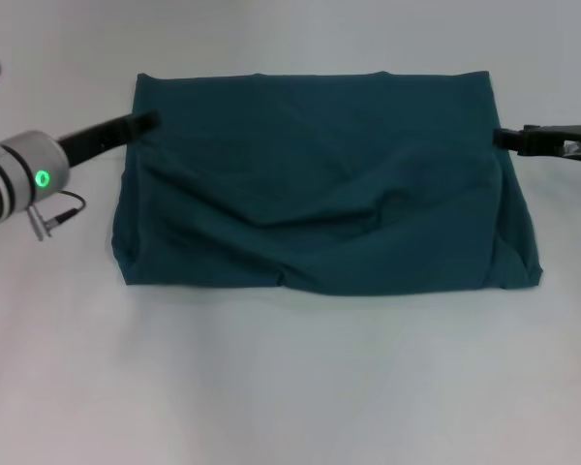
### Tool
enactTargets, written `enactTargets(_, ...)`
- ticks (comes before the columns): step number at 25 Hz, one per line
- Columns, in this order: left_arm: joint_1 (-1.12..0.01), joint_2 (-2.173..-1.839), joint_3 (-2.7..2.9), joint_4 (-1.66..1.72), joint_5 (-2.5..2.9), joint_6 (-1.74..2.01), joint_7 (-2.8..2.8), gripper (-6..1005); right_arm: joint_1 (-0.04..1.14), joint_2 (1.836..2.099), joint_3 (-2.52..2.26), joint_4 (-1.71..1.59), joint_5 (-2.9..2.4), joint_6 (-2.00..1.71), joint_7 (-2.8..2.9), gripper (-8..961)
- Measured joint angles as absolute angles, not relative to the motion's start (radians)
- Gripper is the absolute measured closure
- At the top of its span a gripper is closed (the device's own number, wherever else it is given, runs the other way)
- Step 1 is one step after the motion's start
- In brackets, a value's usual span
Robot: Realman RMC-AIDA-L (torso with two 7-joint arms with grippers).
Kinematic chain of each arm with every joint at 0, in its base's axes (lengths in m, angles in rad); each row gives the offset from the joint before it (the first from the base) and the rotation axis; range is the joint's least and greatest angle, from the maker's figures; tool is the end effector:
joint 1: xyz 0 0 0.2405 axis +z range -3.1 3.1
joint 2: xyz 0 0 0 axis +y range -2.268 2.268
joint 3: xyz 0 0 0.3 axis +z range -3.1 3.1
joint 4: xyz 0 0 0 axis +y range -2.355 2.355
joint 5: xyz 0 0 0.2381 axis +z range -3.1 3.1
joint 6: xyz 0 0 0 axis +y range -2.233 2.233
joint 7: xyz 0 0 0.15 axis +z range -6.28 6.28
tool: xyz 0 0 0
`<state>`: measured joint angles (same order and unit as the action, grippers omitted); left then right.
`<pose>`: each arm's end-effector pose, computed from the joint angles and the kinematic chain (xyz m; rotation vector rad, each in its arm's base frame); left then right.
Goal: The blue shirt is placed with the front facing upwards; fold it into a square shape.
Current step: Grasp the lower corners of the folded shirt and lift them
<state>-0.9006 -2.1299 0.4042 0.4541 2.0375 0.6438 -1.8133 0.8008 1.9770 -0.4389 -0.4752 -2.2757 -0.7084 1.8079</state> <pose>-0.2678 0.5333 -0.0315 -1.8537 -1.2277 -0.6909 0.3476 0.5192 0.0450 -1.9048 1.0690 0.3394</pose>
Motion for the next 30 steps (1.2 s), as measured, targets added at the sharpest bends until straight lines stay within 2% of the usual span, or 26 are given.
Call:
enactTargets(8,-0.847,-2.123,0.409,0.553,2.016,0.72,-1.868,260,0.796,1.97,-0.436,-0.49,-2.275,-0.716,1.816,384)
enactTargets(15,-0.777,-2.097,0.462,0.566,2.017,0.839,-1.899,238,0.724,1.97,-0.431,-0.545,-2.214,-0.881,1.819,314)
enactTargets(21,-0.701,-2.087,0.488,0.636,2.021,1.027,-1.91,239,0.605,1.979,-0.436,-0.655,-2.126,-1.119,1.819,312)
enactTargets(24,-0.664,-2.086,0.502,0.671,2.023,1.109,-1.912,239,0.562,1.973,-0.432,-0.675,-2.121,-1.208,1.819,310)
enactTargets(30,-0.608,-2.093,0.55,0.709,2.048,1.165,-1.912,239,0.521,1.941,-0.439,-0.684,-2.156,-1.329,1.856,312)
